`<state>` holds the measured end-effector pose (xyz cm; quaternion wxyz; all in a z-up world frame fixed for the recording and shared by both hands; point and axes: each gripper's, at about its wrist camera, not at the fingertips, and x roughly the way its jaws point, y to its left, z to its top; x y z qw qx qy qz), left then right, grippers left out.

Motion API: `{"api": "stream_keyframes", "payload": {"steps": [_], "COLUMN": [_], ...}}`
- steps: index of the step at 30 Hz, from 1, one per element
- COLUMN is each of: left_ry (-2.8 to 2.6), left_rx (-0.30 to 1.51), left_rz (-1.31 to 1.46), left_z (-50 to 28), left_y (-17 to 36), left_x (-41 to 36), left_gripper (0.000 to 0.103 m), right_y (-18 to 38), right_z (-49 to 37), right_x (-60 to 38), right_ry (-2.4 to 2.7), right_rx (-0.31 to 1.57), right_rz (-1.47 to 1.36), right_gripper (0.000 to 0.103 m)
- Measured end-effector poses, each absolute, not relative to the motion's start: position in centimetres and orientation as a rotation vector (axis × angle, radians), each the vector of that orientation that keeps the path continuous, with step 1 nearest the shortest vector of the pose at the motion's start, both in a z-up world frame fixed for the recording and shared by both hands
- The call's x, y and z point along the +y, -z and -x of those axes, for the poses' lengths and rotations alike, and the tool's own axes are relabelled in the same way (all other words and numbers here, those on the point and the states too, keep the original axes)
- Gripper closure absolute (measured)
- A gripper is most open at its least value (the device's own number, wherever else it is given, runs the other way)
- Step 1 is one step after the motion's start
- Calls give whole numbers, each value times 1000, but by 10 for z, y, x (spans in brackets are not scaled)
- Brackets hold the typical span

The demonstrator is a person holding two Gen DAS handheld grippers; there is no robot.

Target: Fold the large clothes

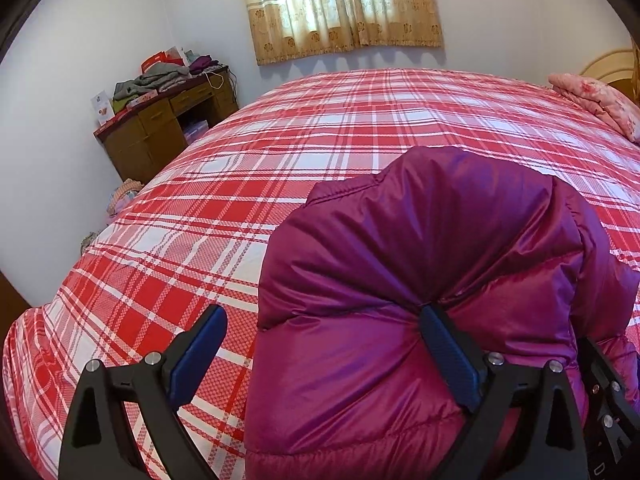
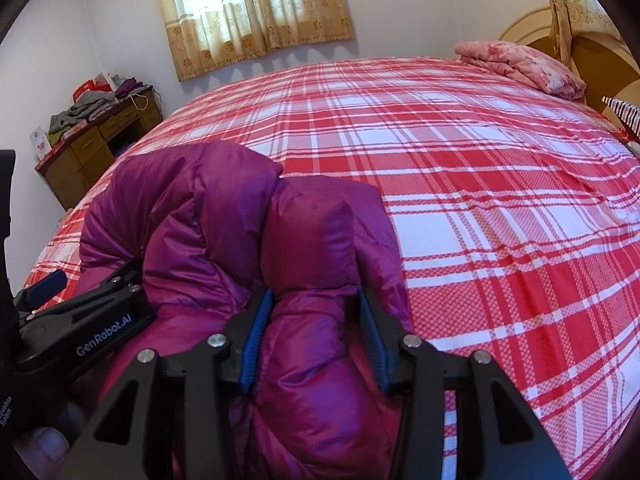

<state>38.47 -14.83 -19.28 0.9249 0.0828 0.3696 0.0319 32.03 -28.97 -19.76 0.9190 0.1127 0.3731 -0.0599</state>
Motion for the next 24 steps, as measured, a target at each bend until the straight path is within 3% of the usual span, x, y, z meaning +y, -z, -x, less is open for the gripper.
{"api": "stream_keyframes", "payload": {"steps": [24], "left_ry": [-63], "left_rx": [791], "left_rz": [-180], "left_z": [-390], "left_y": [201], "left_x": [-148], "left_gripper": [4], "right_y": [202], "right_z": [-326], "right_x": [-287], "right_ry": [135], "right_rx": [805], "right_rz": [-205], "right_gripper": [54]}}
